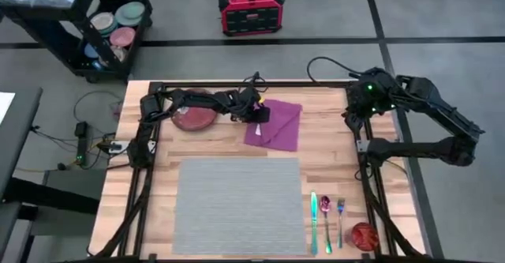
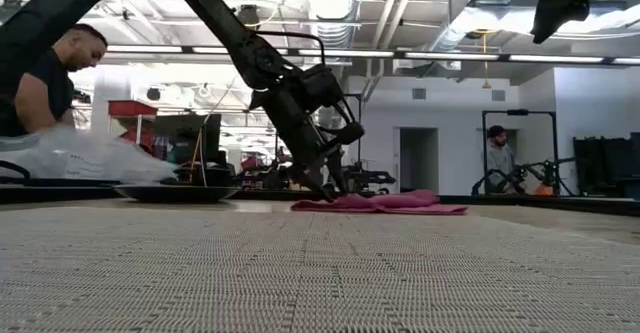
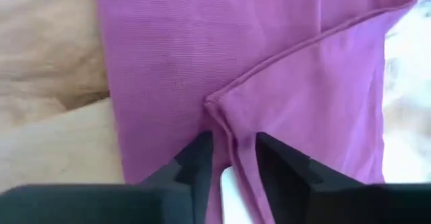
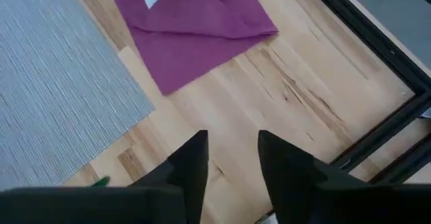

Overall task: Set table place
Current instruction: Fold the pink table towel

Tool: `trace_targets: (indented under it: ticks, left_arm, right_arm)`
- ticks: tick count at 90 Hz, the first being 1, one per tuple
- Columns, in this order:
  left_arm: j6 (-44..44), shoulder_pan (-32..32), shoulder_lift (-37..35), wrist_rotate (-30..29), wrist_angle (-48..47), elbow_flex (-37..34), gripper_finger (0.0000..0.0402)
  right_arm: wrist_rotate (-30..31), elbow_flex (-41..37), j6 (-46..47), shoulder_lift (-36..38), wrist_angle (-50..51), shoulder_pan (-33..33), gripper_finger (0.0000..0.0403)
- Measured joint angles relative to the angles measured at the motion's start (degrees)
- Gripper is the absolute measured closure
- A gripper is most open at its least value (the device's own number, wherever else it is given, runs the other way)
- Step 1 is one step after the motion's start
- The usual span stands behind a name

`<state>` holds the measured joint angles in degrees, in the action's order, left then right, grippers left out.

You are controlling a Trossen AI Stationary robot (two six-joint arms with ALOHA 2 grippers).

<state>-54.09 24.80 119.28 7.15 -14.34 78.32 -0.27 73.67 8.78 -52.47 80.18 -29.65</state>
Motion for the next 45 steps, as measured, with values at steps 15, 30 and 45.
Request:
trace_targets:
  ticks: [15, 30, 45]
  left_arm:
    - [-0.19, 0.04, 0.00, -1.21, 0.22, 0.00, 0.0388]
    - [-1.09, 0.02, 0.00, -1.22, 1.44, 0.00, 0.0399]
    - [-2.91, 0.04, -0.15, 0.85, 1.35, 0.00, 0.0401]
  right_arm:
    - [0.00, 0.00, 0.24, 0.00, 0.02, -0.01, 0.0310]
    - [0.00, 0.02, 0.30, 0.00, 0.24, -0.02, 0.0324]
    - [0.02, 0.02, 0.41, 0.00, 0.61, -0.02, 0.0339]
